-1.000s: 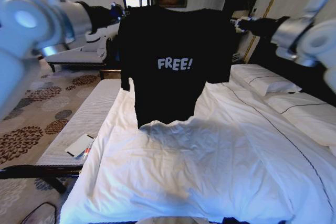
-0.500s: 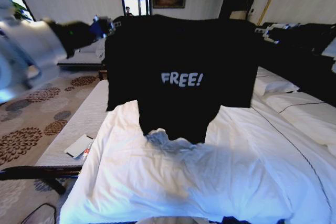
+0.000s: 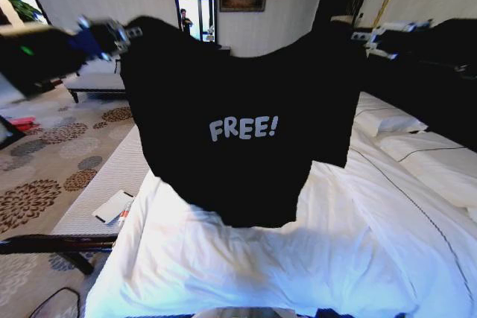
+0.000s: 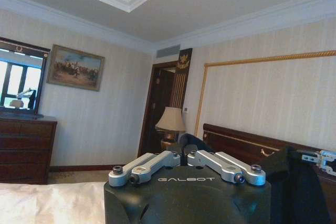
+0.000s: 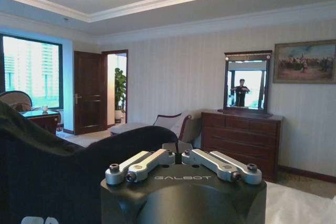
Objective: Fold the clothes on the bed.
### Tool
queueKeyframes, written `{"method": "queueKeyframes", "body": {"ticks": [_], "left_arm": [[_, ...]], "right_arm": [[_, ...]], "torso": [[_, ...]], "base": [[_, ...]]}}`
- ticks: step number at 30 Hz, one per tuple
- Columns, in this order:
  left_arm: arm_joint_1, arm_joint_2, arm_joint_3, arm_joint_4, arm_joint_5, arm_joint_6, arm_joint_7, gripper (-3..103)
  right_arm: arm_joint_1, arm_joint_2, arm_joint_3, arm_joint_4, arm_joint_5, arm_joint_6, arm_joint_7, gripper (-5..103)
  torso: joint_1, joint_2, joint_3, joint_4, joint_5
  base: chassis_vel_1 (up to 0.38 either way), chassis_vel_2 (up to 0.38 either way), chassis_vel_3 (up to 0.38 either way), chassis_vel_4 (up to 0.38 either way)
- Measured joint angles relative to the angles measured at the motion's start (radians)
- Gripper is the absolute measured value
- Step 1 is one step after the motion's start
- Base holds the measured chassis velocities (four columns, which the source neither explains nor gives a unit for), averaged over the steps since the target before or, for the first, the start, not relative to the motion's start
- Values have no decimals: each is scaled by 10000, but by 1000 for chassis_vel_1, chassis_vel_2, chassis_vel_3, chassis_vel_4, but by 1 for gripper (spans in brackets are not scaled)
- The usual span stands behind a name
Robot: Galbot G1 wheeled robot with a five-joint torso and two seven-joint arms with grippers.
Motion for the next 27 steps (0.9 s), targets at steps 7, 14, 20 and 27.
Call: {"method": "queueKeyframes", "body": {"ticks": [7,14,20,27], "left_arm": [[-273,419,-697,-16,-1446,102,-1006,1],[564,148,-1666,-212,-1964,249,-1543,1],[1273,-560,-833,-478,-971,373,-1645,1],[1233,-1448,1582,-230,1702,377,-1162,1]], "right_arm": [[1263,-480,-113,455,1609,-602,1201,1],[1826,-593,-151,719,2485,-1262,2093,1],[1295,-184,-173,1119,2663,-1506,2735,1],[-549,1252,-423,865,915,-954,2792,1]], "torso": [[0,0,0,-1,-5],[-1,0,-1,-2,2],[0,-1,2,0,-7],[0,-2,3,0,-1]], "base": [[0,0,0,0],[0,0,0,0],[0,0,0,0],[0,0,0,0]]}}
